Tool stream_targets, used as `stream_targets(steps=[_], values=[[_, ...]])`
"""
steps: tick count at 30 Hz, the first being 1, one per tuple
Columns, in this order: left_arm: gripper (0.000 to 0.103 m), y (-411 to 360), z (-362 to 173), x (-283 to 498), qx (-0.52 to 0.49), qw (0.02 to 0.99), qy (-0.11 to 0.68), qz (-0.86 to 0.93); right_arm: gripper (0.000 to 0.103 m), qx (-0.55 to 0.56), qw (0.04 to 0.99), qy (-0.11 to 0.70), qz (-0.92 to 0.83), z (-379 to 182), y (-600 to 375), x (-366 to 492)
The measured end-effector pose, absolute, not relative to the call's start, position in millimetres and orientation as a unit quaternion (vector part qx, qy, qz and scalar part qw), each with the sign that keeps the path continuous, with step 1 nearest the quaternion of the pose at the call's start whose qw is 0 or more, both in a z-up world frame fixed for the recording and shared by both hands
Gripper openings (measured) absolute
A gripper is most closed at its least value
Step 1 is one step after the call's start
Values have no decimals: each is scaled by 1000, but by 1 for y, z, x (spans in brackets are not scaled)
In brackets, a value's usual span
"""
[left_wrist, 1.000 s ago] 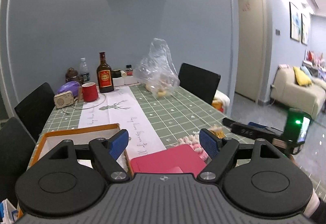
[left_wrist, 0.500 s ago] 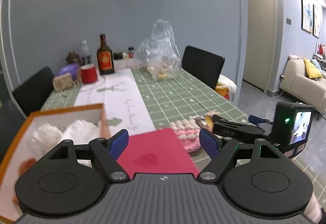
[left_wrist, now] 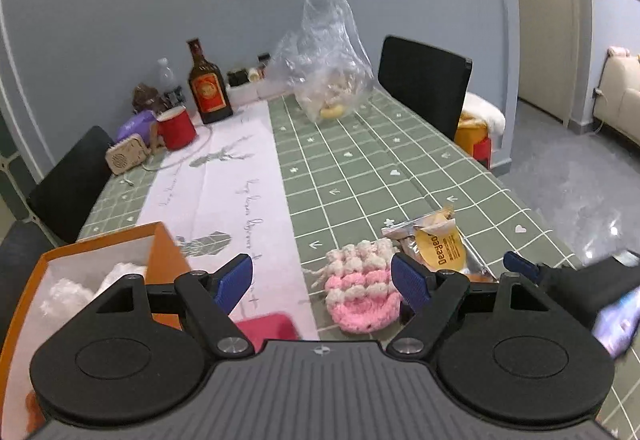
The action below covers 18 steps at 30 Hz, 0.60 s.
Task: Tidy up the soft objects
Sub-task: 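Grasp the pink-and-white crochet pouch with the left tool while the right tool grasps the Deeyeo snack bag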
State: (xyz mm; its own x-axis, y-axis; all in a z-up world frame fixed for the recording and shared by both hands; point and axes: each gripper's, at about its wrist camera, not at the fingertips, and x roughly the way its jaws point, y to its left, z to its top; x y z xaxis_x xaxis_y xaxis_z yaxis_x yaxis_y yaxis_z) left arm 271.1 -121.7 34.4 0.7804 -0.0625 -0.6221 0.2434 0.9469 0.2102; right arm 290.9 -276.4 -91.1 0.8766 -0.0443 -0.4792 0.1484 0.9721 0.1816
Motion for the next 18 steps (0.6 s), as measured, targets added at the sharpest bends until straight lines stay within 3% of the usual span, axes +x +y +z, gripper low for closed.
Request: stream_targets(steps=[6, 8, 12, 14, 18], values=[[93, -132, 6, 309, 157, 905, 378, -115, 92, 145, 946, 287, -50, -100, -287, 304], [93, -132, -1, 321, 145, 898, 399, -115, 80, 161, 945, 281, -41, -101, -291, 301], [93, -131, -9, 330, 126, 892, 419, -113, 73, 156, 946, 281, -31, -101, -288, 302], [93, -128, -9, 329, 114, 894, 420, -105, 62, 151, 948, 282, -11, -100, -287, 302], [92, -131, -4, 324, 125, 902, 397, -117, 59, 86, 954, 286, -21, -94, -281, 297]])
